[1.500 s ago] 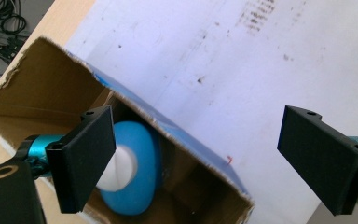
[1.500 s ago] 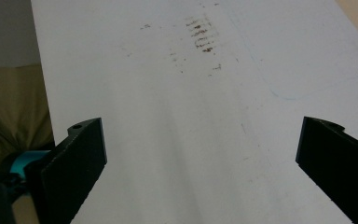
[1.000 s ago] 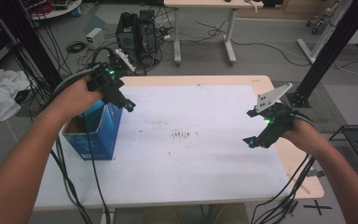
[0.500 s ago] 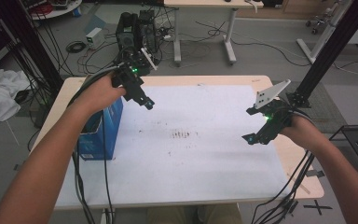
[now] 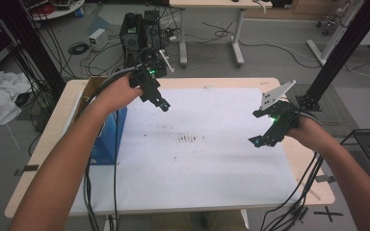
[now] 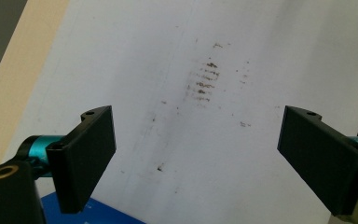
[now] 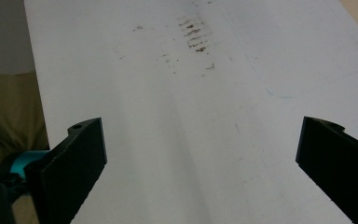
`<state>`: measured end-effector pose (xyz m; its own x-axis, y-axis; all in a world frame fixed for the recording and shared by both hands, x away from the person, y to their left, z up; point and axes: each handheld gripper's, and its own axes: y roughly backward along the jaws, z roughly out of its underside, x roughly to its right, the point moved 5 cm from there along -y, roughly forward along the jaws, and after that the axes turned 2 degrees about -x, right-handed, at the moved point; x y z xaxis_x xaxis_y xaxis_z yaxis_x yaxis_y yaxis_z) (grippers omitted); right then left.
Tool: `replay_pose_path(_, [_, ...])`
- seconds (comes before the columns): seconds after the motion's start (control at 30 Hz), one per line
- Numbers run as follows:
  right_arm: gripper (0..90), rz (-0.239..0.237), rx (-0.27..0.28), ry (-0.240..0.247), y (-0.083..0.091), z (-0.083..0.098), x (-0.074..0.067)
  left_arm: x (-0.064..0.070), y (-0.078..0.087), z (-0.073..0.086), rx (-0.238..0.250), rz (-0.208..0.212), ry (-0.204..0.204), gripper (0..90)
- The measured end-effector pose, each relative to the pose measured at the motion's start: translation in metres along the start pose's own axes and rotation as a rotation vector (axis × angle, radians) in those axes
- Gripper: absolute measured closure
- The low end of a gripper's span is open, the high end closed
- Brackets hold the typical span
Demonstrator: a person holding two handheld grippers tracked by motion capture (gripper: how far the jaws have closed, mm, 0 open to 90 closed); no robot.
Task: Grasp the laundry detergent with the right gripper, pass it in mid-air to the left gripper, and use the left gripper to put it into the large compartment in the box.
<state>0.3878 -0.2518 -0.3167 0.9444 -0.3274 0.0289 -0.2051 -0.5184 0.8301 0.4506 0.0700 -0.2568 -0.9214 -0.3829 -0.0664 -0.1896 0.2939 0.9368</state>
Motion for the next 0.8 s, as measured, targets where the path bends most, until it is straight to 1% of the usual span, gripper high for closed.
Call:
replay_pose_path(0.03, [0.7, -0.002, -0.003, -0.001, -0.001, -0.001, 0.0, -0.001, 0.0, 0.0, -0.011, 0.005, -0.012, 11.3])
replay_pose_path(0.07, [0.7, -0.006, -0.008, 0.002, -0.001, -0.001, 0.0, 0.0, -0.001, 0.0, -0.005, 0.002, -0.001, 11.4])
replay_pose_path(0.1, [0.7, -0.001, -0.006, -0.001, -0.001, -0.002, -0.001, -0.001, -0.001, 0.0, -0.02, 0.003, -0.015, 11.3])
replay_pose_path(0.13, [0.7, -0.004, -0.003, -0.004, -0.001, -0.003, -0.001, 0.0, -0.004, -0.002, 0.007, 0.006, 0.004, 11.4])
replay_pose_path(0.2, [0.7, -0.005, -0.005, 0.003, -0.001, -0.003, -0.001, -0.002, -0.004, -0.002, -0.023, 0.01, -0.017, 11.3])
replay_pose_path(0.23, [0.7, -0.007, -0.006, 0.002, -0.002, -0.003, -0.002, -0.001, -0.006, -0.003, -0.005, 0.007, -0.008, 11.3])
replay_pose_path(0.27, [0.7, -0.002, -0.006, 0.007, -0.002, -0.003, -0.001, -0.001, -0.007, -0.003, -0.004, 0.011, -0.013, 11.3])
replay_pose_path(0.3, [0.7, -0.006, -0.01, -0.002, -0.002, -0.003, -0.002, 0.0, -0.009, -0.004, 0.004, 0.011, -0.002, 11.3])
replay_pose_path(0.33, [0.7, -0.006, -0.008, 0.003, -0.002, -0.004, -0.001, -0.001, -0.007, -0.003, -0.028, 0.012, -0.03, 11.4])
replay_pose_path(0.37, [0.7, -0.005, -0.006, 0.004, -0.003, -0.004, -0.001, 0.0, -0.009, -0.004, -0.013, 0.015, -0.017, 11.3])
replay_pose_path(0.4, [0.7, -0.007, -0.008, 0.004, -0.003, -0.004, -0.001, 0.0, -0.01, -0.004, -0.01, 0.015, -0.02, 11.3])
replay_pose_path(0.43, [0.7, -0.009, -0.007, 0.007, -0.003, -0.004, -0.001, -0.001, -0.009, -0.004, -0.02, 0.017, -0.024, 11.3])
replay_pose_path(0.5, [0.7, -0.007, -0.007, 0.005, -0.004, -0.004, -0.001, -0.001, -0.01, -0.004, -0.02, 0.024, -0.023, 11.3])
replay_pose_path(0.6, [0.7, -0.009, -0.006, 0.009, -0.004, -0.004, -0.001, -0.001, -0.01, -0.004, -0.033, 0.022, -0.024, 11.3])
replay_pose_path(0.63, [0.7, -0.009, -0.005, 0.011, -0.004, -0.004, 0.0, 0.0, -0.012, -0.005, -0.01, 0.028, -0.004, 11.3])
replay_pose_path(0.67, [0.7, -0.009, -0.005, 0.012, -0.004, -0.004, 0.0, 0.0, -0.012, -0.005, -0.02, 0.024, -0.023, 11.3])
replay_pose_path(0.7, [0.7, -0.009, -0.006, 0.01, -0.003, -0.004, -0.001, -0.001, -0.011, -0.005, -0.037, 0.026, -0.034, 11.3])
replay_pose_path(0.73, [0.7, -0.008, -0.005, 0.007, -0.003, -0.004, -0.001, 0.0, -0.011, -0.005, -0.035, 0.023, -0.031, 11.3])
replay_pose_path(0.77, [0.7, -0.007, -0.004, 0.007, -0.003, -0.004, -0.001, 0.001, -0.012, -0.006, -0.022, 0.025, -0.024, 11.3])
replay_pose_path(0.8, [0.7, -0.005, -0.006, 0.005, -0.003, -0.003, -0.001, 0.0, -0.012, -0.006, -0.029, 0.026, -0.039, 11.3])
